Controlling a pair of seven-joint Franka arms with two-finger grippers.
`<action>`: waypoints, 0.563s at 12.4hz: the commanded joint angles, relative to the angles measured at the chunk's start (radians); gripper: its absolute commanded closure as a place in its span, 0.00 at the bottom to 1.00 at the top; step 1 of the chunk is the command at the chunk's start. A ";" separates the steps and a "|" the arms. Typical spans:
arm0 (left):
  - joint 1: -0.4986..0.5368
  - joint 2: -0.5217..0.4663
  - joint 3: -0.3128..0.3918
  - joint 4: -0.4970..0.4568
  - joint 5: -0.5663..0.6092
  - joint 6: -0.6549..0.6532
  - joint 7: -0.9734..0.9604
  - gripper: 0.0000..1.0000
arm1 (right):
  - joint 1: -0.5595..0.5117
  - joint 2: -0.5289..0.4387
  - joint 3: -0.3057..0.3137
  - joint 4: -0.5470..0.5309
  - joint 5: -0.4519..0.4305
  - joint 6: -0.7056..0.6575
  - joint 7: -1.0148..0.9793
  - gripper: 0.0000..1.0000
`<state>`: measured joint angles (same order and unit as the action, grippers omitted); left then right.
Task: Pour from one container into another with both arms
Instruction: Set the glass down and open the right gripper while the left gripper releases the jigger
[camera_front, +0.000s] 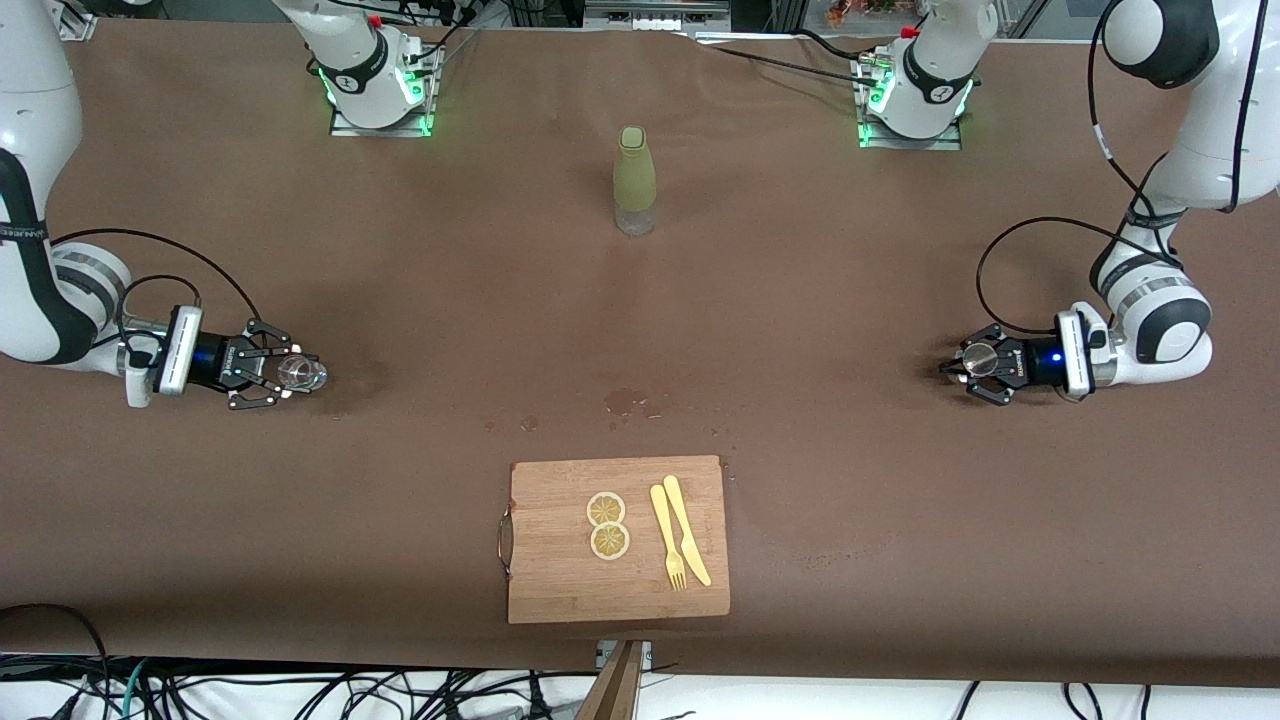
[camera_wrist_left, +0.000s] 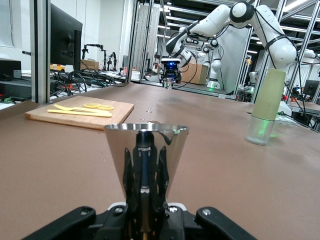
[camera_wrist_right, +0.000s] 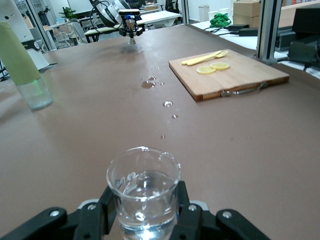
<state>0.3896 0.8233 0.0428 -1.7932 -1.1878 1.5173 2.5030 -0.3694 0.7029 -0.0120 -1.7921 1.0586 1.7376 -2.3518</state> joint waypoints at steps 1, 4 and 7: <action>0.003 -0.003 -0.001 -0.025 0.025 -0.026 0.034 1.00 | -0.045 0.042 0.021 0.039 0.006 -0.003 -0.033 0.71; 0.009 0.013 -0.001 -0.031 0.023 -0.083 0.060 1.00 | -0.046 0.058 0.020 0.053 0.006 0.034 -0.040 0.71; 0.020 0.033 -0.001 -0.029 0.014 -0.095 0.158 1.00 | -0.040 0.061 0.020 0.071 0.006 0.101 -0.043 0.70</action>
<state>0.3939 0.8496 0.0434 -1.8170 -1.1862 1.4463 2.5917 -0.3999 0.7546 -0.0066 -1.7409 1.0586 1.8182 -2.3843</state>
